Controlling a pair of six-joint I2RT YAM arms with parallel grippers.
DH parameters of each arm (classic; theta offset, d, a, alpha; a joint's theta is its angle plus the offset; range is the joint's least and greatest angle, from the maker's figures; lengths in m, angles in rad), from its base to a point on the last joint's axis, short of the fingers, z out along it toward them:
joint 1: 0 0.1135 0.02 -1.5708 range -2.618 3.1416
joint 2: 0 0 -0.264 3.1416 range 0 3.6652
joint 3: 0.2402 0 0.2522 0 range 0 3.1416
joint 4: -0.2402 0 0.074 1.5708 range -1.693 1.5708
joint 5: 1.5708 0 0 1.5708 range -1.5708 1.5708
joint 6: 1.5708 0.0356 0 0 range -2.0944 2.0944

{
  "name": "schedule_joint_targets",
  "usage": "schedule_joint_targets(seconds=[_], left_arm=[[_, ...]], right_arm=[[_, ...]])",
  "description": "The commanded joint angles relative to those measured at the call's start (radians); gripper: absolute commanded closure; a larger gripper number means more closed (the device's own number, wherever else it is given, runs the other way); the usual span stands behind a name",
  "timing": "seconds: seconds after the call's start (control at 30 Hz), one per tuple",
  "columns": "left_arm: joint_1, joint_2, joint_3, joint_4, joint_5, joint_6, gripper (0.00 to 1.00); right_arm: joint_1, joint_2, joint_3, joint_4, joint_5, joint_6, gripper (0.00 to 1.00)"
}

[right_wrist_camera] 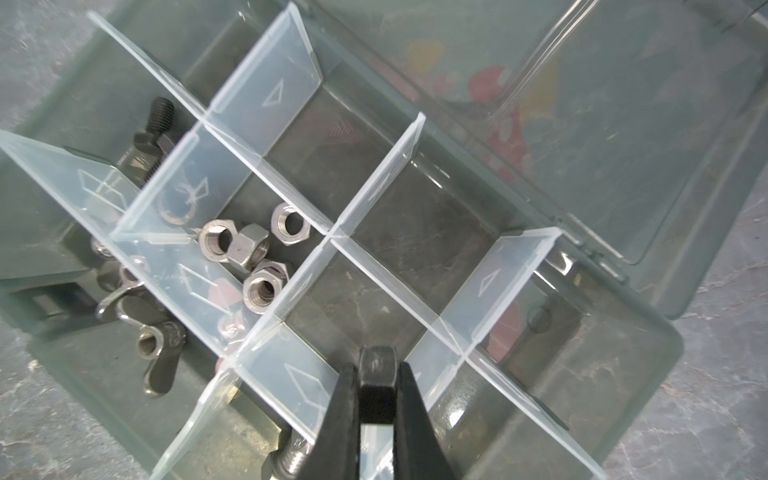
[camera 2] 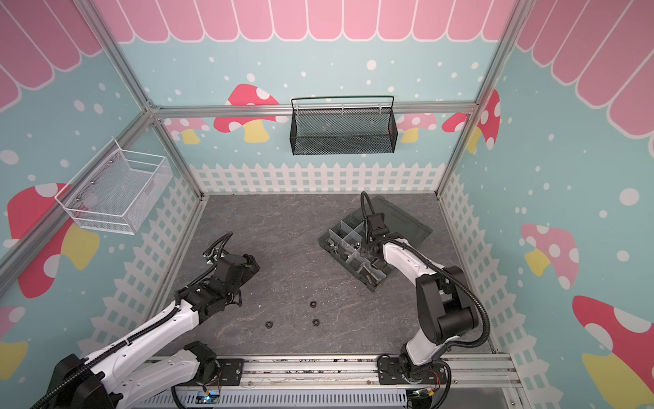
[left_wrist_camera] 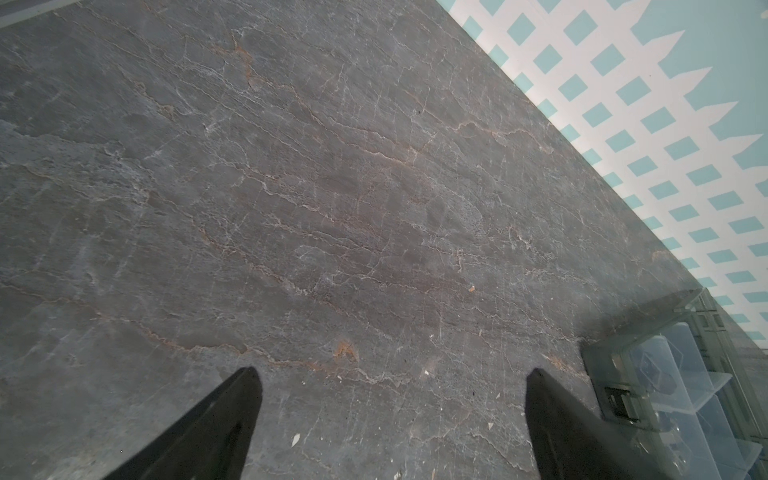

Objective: Sort the screws and nuts into containers
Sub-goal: 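Open the right gripper to drop the black nut into a compartment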

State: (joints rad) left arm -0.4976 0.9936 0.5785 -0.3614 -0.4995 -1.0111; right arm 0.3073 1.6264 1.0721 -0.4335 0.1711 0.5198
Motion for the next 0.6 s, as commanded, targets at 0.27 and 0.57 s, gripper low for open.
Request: schedule_joint_targets(seconds=[0.27,0.57], left_arm=[[0.007,-0.010,0.008,0.015,0.004,0.004,0.00],[0.008,-0.021,0.005,0.015,0.025,0.008,0.00]], right_arm=[[-0.004,-0.006,-0.003,0.000,-0.017,-0.015,0.60],[0.064,-0.169,-0.018,-0.084,0.003,0.002,0.53]])
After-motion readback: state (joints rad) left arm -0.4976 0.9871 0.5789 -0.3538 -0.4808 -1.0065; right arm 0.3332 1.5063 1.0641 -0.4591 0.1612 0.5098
